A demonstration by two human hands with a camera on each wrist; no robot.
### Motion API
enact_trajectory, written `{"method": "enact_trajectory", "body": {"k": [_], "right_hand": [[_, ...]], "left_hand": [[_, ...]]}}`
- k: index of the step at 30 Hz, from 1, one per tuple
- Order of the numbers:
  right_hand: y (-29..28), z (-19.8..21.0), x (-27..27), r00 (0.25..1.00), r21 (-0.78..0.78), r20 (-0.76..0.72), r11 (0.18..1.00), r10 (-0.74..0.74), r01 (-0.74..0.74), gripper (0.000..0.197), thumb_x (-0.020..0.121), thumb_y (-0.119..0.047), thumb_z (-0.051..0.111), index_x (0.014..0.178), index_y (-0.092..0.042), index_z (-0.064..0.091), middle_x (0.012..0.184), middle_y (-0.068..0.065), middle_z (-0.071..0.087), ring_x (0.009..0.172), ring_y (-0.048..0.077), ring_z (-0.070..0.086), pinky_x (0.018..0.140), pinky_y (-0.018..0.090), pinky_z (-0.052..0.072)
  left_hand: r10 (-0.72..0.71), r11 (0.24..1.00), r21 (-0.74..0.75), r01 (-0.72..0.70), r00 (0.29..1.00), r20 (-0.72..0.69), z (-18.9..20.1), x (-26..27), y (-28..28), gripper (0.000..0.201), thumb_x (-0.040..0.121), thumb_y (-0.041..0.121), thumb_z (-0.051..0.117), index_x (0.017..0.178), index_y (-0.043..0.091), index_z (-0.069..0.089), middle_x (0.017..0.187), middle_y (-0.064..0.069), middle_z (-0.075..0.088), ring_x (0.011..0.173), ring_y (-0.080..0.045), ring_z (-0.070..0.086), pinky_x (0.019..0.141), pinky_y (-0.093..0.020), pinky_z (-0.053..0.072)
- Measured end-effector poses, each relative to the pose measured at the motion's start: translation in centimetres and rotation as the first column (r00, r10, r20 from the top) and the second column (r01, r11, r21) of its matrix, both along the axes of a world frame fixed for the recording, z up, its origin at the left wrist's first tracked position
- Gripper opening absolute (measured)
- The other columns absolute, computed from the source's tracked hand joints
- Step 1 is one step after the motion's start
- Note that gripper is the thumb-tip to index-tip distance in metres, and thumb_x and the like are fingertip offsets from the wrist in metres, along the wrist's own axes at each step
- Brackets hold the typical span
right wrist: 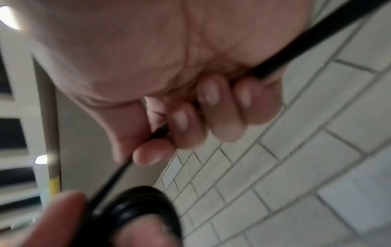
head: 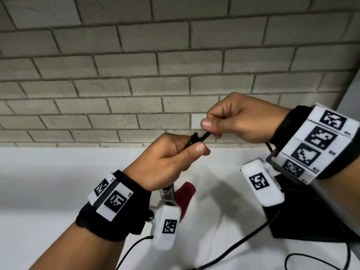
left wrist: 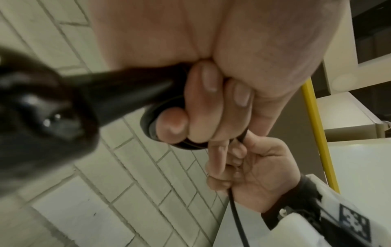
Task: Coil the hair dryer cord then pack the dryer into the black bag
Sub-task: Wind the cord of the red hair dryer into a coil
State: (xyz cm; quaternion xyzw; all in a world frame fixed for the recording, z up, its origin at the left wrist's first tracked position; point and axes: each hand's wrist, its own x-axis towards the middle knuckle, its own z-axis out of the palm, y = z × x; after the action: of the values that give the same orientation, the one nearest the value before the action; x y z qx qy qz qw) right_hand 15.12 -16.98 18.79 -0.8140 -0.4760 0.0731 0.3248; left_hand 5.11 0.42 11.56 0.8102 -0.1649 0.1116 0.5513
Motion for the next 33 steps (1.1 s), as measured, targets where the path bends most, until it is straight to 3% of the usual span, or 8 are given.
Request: {"method": "enact_trajectory", "body": {"k": [4, 9, 13, 17, 20, 25, 29, 33], "right_hand": [[-0.3, -0.9, -0.2, 0.997, 0.118, 0.063, 0.992, 0.046, -0.053, 0.007, 0.088, -0.022, 0.068, 0.087, -0.018, 0.074, 0.082, 0.003, 0.074, 0.078, 0.023, 0.067, 0.080, 0.046, 0.055], [0.1, -4.0, -0.8, 0.959, 0.289, 0.283, 0.954, -0.009, -0.076, 0.014, 0.083, -0.016, 0.072, 0.096, -0.017, 0.076, 0.085, -0.001, 0.069, 0.078, 0.012, 0.066, 0.072, 0.029, 0.053], [-0.7, -3.6, -1.5, 0.856, 0.104, 0.513, 0.986, 0.056, -0.127, 0.017, 0.088, -0.028, 0.062, 0.081, -0.019, 0.074, 0.072, -0.009, 0.061, 0.065, 0.004, 0.056, 0.062, 0.024, 0.045], [-0.9, -2.8, -1.2, 0.987, -0.013, 0.005, 0.987, 0.162, -0.162, 0.043, 0.090, -0.040, 0.051, 0.053, -0.019, 0.048, 0.051, 0.006, 0.040, 0.049, 0.026, 0.034, 0.051, 0.040, 0.032], [-0.7, -2.9, -1.0, 0.909, 0.135, -0.323, 0.964, 0.263, -0.230, 0.046, 0.090, -0.040, 0.054, 0.048, -0.021, 0.049, 0.046, 0.012, 0.036, 0.047, 0.023, 0.022, 0.048, 0.035, 0.021], [-1.2, -3.7, -0.8, 0.885, 0.336, -0.367, 0.928, 0.285, -0.160, 0.015, 0.079, -0.019, 0.071, 0.064, -0.018, 0.068, 0.045, 0.000, 0.051, 0.039, 0.015, 0.033, 0.041, 0.020, 0.026], [-0.9, -4.2, -0.7, 0.890, 0.391, -0.364, 0.913, 0.274, -0.121, 0.036, 0.084, -0.034, 0.064, 0.056, -0.012, 0.060, 0.049, 0.015, 0.038, 0.044, 0.017, 0.029, 0.044, 0.025, 0.026], [0.3, -6.4, -1.3, 0.669, 0.478, -0.622, 0.874, 0.407, -0.087, 0.052, 0.081, -0.049, 0.063, 0.049, -0.012, 0.047, 0.048, 0.007, 0.054, 0.046, 0.016, 0.020, 0.042, 0.022, 0.018]], "left_hand": [[0.067, 0.997, -0.041, -0.066, 0.997, 0.027, -0.3, 0.1, 0.0, 0.037, 0.095, 0.039, 0.048, 0.071, 0.023, 0.072, 0.047, 0.000, 0.038, 0.056, -0.041, 0.049, 0.051, -0.052, 0.036], [0.109, 0.989, -0.102, -0.108, 0.994, 0.006, -0.6, 0.6, 0.4, 0.042, 0.095, 0.039, 0.046, 0.068, 0.020, 0.072, 0.047, -0.011, 0.039, 0.049, -0.027, 0.039, 0.050, -0.040, 0.031], [0.018, 0.999, -0.031, -0.019, 0.999, -0.027, -1.2, 0.0, 0.3, 0.043, 0.095, 0.040, 0.045, 0.076, 0.012, 0.071, 0.045, 0.008, 0.040, 0.048, -0.021, 0.042, 0.053, -0.039, 0.037], [-0.090, 0.995, -0.051, 0.087, 0.994, -0.055, -1.1, -0.8, 0.0, 0.054, 0.098, 0.030, 0.042, 0.073, -0.015, 0.059, 0.044, 0.012, 0.049, 0.047, -0.011, 0.043, 0.053, -0.035, 0.040], [-0.178, 0.973, -0.165, 0.163, 0.981, -0.077, -0.7, -1.0, -0.5, 0.052, 0.097, 0.025, 0.041, 0.089, -0.023, 0.060, 0.043, 0.012, 0.049, 0.041, -0.007, 0.034, 0.048, -0.032, 0.024], [-0.230, 0.908, -0.375, 0.185, 0.970, -0.078, -0.8, -0.8, -0.1, 0.050, 0.091, 0.035, 0.050, 0.093, -0.010, 0.070, 0.042, 0.009, 0.034, 0.042, -0.015, 0.022, 0.045, -0.039, 0.017], [-0.311, 0.862, -0.443, 0.248, 0.948, -0.073, -0.8, -0.9, -0.1, 0.055, 0.090, 0.042, 0.054, 0.094, -0.011, 0.069, 0.042, 0.009, 0.034, 0.041, -0.014, 0.022, 0.044, -0.042, 0.016], [-0.355, 0.829, -0.480, 0.287, 0.933, -0.055, -0.6, -0.8, -0.4, 0.060, 0.090, 0.043, 0.054, 0.092, -0.016, 0.066, 0.040, 0.010, 0.033, 0.035, -0.011, 0.026, 0.043, -0.035, 0.022]]}}
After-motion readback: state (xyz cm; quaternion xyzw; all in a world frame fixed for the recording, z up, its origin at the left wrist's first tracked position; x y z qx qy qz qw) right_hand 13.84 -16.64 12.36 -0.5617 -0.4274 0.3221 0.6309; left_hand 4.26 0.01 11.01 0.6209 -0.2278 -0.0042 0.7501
